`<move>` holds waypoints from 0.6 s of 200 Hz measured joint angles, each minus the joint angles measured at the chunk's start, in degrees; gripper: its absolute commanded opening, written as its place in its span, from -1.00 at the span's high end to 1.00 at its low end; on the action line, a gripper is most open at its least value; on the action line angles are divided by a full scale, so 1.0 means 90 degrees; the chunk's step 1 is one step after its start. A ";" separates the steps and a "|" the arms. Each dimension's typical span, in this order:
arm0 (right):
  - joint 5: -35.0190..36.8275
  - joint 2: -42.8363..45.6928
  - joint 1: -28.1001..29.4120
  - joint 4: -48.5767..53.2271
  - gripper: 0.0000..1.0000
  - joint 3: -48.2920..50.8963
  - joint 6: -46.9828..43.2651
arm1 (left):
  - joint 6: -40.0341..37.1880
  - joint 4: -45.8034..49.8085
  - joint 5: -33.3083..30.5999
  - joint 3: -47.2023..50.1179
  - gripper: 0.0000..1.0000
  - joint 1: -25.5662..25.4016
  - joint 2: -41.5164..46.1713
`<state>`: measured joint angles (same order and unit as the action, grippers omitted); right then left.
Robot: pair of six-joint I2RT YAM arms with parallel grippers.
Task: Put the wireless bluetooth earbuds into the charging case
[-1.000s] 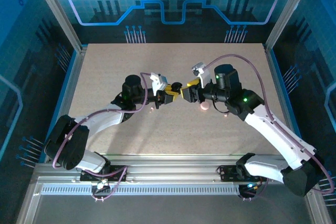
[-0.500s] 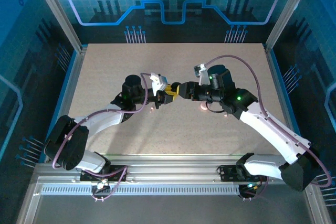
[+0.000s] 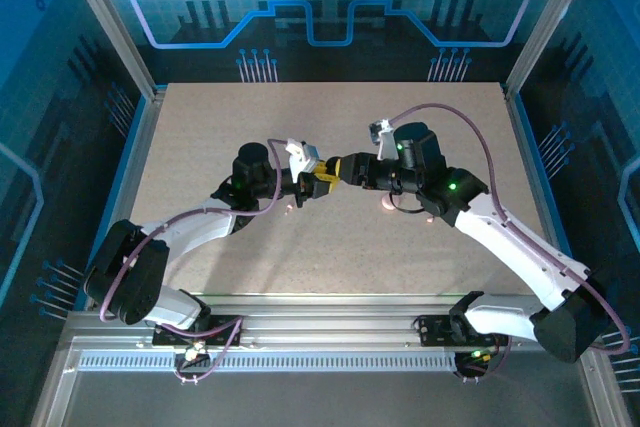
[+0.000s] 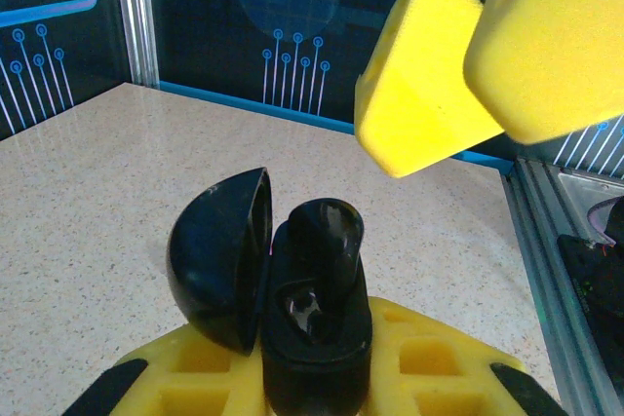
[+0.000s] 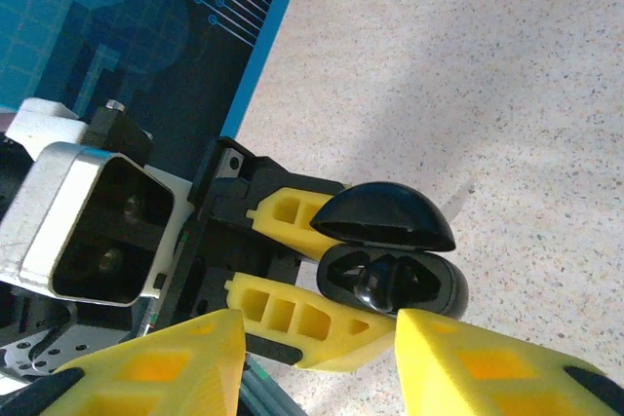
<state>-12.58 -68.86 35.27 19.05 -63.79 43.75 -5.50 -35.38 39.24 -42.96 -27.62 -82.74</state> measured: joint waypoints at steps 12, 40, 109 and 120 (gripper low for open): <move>-0.0010 -0.0007 0.0000 -0.0036 0.10 0.0000 0.0000 | 0.0000 0.0000 0.0000 0.0000 0.61 0.0000 0.0000; -0.0036 -0.0058 0.0000 -0.0085 0.10 -0.0002 0.0000 | 0.0000 0.0000 0.0000 0.0000 0.61 0.0000 0.0000; -0.0197 -0.0209 0.0007 -0.0131 0.12 0.0000 -0.0012 | 0.0000 -0.0002 0.0000 0.0000 0.60 0.0000 0.0027; -0.0248 -0.0209 0.0012 -0.0134 0.14 0.0000 -0.0029 | 0.0002 -0.0002 0.0000 0.0000 0.60 0.0000 0.0036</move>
<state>-14.81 -70.74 35.38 17.85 -63.79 43.48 -5.48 -35.40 39.24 -42.96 -27.62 -82.41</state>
